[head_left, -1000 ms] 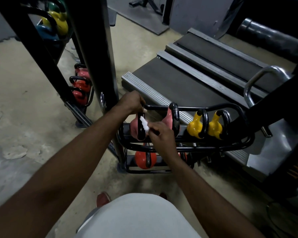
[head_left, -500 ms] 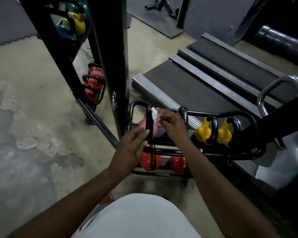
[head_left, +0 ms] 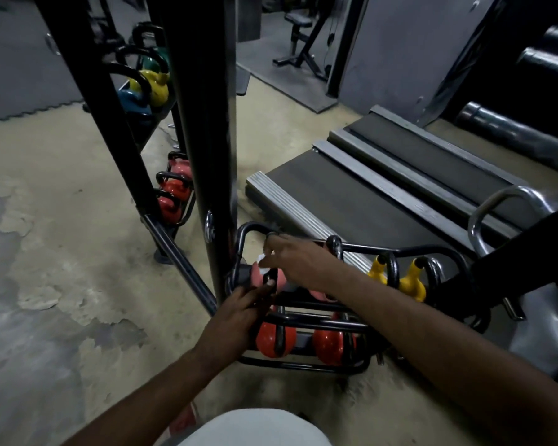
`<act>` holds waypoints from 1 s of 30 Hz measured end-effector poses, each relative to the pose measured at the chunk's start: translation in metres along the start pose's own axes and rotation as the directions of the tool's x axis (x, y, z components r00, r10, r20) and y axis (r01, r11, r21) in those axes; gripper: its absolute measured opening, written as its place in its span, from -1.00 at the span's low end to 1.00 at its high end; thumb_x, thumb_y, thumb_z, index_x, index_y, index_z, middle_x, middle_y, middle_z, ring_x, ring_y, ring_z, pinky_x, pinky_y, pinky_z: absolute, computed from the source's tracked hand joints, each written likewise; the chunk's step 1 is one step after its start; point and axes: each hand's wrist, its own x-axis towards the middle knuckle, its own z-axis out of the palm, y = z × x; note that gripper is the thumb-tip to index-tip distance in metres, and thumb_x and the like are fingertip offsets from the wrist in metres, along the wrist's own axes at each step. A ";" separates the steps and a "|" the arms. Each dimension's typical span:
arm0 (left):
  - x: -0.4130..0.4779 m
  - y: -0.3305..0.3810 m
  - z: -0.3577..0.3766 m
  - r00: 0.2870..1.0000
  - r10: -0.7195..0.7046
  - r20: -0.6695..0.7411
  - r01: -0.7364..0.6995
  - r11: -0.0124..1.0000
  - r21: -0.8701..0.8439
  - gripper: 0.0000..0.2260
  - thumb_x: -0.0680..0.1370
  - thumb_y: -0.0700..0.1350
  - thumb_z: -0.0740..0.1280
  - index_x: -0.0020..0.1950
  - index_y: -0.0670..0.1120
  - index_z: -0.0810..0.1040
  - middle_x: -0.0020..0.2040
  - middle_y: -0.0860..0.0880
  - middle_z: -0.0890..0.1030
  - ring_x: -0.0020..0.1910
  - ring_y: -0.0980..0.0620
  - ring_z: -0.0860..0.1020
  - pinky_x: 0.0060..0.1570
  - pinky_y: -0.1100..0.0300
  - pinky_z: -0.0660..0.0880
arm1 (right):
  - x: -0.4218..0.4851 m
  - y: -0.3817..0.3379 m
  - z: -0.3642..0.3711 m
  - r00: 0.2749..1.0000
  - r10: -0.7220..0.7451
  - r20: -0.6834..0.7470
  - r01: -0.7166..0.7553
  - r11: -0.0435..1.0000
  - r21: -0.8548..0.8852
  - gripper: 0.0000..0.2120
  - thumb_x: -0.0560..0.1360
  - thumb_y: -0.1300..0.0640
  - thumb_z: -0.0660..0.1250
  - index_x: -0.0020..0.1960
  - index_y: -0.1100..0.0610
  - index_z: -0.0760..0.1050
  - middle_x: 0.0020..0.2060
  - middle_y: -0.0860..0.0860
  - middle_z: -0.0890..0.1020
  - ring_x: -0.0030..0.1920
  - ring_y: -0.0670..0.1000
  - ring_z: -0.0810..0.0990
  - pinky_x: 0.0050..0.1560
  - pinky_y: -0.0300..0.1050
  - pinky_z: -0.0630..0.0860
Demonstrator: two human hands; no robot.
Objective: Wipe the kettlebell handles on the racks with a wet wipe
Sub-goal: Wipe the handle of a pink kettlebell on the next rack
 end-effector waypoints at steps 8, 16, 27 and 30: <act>0.008 0.002 0.003 0.999 -0.046 0.022 0.044 0.995 0.090 -0.61 0.50 -0.14 0.20 0.30 -0.11 0.58 0.19 -0.05 0.60 0.08 -0.04 0.47 0.01 0.11 0.53 | 0.024 0.008 -0.003 0.996 0.004 0.093 0.002 0.998 -0.065 -0.73 0.53 0.23 0.28 0.18 0.04 0.60 0.08 0.03 0.51 0.11 0.04 0.46 0.08 -0.03 0.53; 0.019 -0.005 0.000 0.997 -0.061 -0.056 0.062 0.998 0.013 -0.65 0.51 -0.19 0.42 0.30 -0.12 0.58 0.26 -0.07 0.56 0.13 -0.06 0.52 0.13 0.09 0.49 | -0.010 -0.002 0.049 0.667 0.743 0.053 -0.382 0.279 0.881 -0.79 0.43 0.34 0.32 -0.15 0.04 0.57 -0.18 0.17 0.65 -0.16 0.10 0.64 -0.14 -0.04 0.58; 0.025 -0.019 -0.012 0.993 -0.121 0.015 0.121 0.991 -0.051 -0.57 0.50 -0.03 0.42 0.35 -0.10 0.53 0.40 -0.04 0.47 0.30 -0.01 0.47 0.27 0.15 0.45 | 0.009 0.007 0.043 0.866 0.409 -0.288 -0.302 0.886 0.352 -0.71 0.40 0.34 0.31 0.02 0.11 0.69 -0.01 0.08 0.64 -0.04 0.11 0.64 -0.05 -0.06 0.58; 0.026 -0.021 -0.011 0.993 -0.119 0.019 0.120 0.993 -0.023 -0.58 0.49 0.01 0.41 0.32 -0.09 0.54 0.37 -0.03 0.48 0.22 -0.02 0.50 0.18 0.07 0.52 | 0.026 0.025 0.019 0.927 0.347 -0.145 -0.306 0.920 0.244 -0.69 0.49 0.25 0.20 0.07 0.06 0.67 0.04 0.04 0.65 0.04 0.10 0.59 0.03 -0.08 0.52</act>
